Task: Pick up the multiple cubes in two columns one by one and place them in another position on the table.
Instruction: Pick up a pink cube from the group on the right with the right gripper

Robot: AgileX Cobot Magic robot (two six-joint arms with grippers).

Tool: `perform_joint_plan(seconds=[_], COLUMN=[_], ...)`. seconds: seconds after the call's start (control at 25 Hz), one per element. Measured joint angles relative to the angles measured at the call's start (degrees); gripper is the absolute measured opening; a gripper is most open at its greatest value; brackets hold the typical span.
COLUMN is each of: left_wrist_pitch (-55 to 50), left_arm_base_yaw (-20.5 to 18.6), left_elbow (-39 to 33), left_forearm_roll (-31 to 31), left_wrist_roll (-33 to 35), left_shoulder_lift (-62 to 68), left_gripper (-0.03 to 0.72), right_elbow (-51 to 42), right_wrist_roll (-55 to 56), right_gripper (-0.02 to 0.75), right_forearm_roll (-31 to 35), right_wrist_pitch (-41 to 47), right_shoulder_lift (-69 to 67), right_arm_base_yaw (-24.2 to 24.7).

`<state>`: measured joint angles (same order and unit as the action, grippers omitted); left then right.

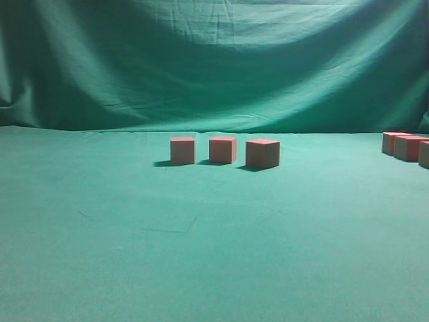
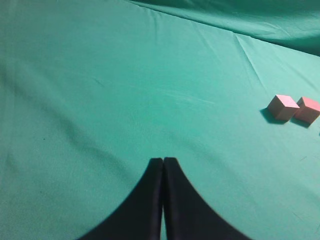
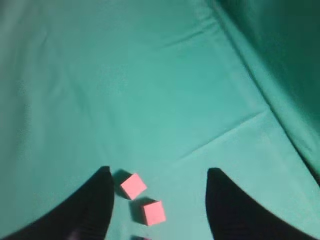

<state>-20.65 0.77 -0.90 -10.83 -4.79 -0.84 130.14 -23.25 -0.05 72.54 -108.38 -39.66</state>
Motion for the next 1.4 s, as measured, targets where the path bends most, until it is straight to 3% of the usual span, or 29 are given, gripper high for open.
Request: perform_joint_plan(seconds=[0.24,0.52,0.8,0.92,1.2,1.4], left_wrist_pitch=[0.0,0.0,0.0,0.0,0.0,0.0], left_arm_base_yaw=[0.0,0.0,0.0,0.0,0.0,0.0], left_elbow=[0.0,0.0,0.0,0.0,0.0,0.0], left_forearm_roll=[0.0,0.0,0.0,0.0,0.0,0.0], left_wrist_roll=[0.0,0.0,0.0,0.0,0.0,0.0], left_shoulder_lift=[0.0,0.0,0.0,0.0,0.0,0.0], left_gripper=[0.0,0.0,0.0,0.0,0.0,0.0], right_elbow=[-8.33,-32.55,-52.22,-57.93,-67.12,-71.52], right_wrist_roll=[17.78,26.18,33.61,35.24,36.01,36.01], right_gripper=[0.405,0.405,0.405,0.405,0.405,0.405], right_forearm_roll=[-15.57,-17.68,-23.81,-23.93,-19.66,-15.65], right_wrist_pitch=[0.09,0.32,-0.05,-0.57,-2.74,-10.59], right_shoulder_lift=[12.23,28.08,34.58,35.03,35.03,33.76], right_arm_base_yaw=[0.0,0.0,1.71,7.47,29.36,37.9])
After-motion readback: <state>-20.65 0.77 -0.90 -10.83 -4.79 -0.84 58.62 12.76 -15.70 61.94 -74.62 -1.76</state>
